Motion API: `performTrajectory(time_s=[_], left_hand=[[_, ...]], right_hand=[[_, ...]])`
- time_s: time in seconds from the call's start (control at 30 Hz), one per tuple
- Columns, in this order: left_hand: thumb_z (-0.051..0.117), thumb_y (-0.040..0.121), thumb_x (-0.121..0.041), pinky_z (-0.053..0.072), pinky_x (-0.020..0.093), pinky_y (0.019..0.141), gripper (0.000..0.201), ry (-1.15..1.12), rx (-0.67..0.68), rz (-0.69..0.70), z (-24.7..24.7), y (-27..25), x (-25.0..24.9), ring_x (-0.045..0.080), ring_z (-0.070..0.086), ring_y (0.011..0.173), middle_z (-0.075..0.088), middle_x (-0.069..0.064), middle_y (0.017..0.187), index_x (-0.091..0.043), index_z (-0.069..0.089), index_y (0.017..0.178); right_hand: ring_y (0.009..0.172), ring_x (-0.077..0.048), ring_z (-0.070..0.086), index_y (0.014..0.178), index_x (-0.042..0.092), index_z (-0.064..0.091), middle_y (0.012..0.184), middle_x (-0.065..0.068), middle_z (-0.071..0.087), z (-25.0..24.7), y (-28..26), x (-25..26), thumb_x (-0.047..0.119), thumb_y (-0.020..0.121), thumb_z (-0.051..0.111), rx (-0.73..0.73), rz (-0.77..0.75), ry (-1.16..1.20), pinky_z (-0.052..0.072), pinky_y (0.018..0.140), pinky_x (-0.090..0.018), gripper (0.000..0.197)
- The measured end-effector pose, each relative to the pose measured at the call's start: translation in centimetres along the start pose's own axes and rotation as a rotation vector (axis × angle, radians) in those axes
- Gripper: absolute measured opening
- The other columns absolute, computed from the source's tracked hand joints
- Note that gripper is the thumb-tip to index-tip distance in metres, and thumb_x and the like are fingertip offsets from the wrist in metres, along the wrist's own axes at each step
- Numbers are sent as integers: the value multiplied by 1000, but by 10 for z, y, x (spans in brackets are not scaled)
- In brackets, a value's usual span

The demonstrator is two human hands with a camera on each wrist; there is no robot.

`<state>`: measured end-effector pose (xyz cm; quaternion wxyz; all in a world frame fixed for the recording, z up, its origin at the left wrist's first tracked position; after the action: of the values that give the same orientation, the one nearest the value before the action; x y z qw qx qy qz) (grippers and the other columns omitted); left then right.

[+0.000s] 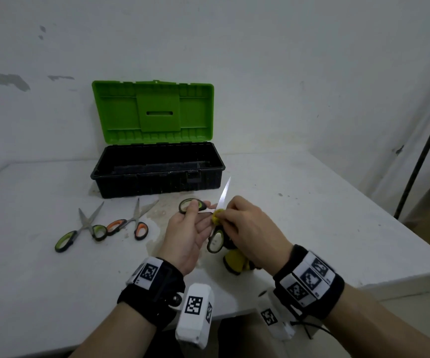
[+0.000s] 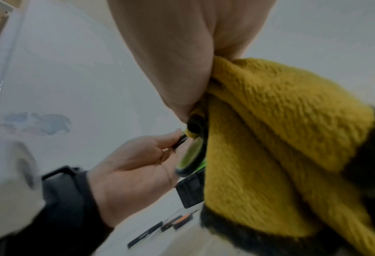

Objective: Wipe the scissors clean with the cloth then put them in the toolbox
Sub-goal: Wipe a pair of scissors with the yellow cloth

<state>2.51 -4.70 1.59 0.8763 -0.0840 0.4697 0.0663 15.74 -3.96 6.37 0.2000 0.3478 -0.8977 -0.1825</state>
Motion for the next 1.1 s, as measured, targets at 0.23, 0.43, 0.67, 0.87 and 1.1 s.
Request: performTrajectory(time_s=[0.23,0.43,0.67,0.87,1.1], left_hand=[[38,108,-26,60,25,76,38,9,-15,23,-3,0,3,23,75,98,76,16,108,3,61,120],[39,108,-26,60,23,75,38,-43,-34,38,-3,-3,2,21,75,96,76,16,105,4,62,116],[38,108,-25,58,19,66,35,-56,-17,70,0,-6,-2,15,76,86,79,7,90,-1,63,109],[37,108,-27,60,24,74,38,-25,-46,76,-5,-2,2,23,75,98,78,9,99,1,63,113],[37,108,-26,61,28,81,38,40,20,84,5,-7,6,25,73,103,77,12,105,2,60,118]], right_hand=[[72,-22,58,100,13,73,92,-3,56,-1,-4,-3,22,95,58,28,-7,25,52,65,-35,19],[70,-16,56,99,15,73,91,0,55,-8,-6,-4,26,96,55,-21,-37,68,50,64,-28,21],[65,-17,53,84,14,71,87,1,51,-9,-7,-25,18,95,58,-161,145,22,52,59,-35,18],[62,-17,53,83,13,70,85,0,51,-18,-9,-20,18,95,58,-243,106,67,50,56,-37,17],[73,-19,54,100,16,69,92,-2,53,5,-8,-2,22,96,55,-51,60,34,52,64,-35,17]])
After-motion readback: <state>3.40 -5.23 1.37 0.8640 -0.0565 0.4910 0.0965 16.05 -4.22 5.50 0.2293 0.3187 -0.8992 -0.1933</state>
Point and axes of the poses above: each hand's wrist, its own y-axis towards the middle knuckle, its own z-axis out of the palm, x = y × z, the point moved 4 cm from there along y, towards the middle knuckle
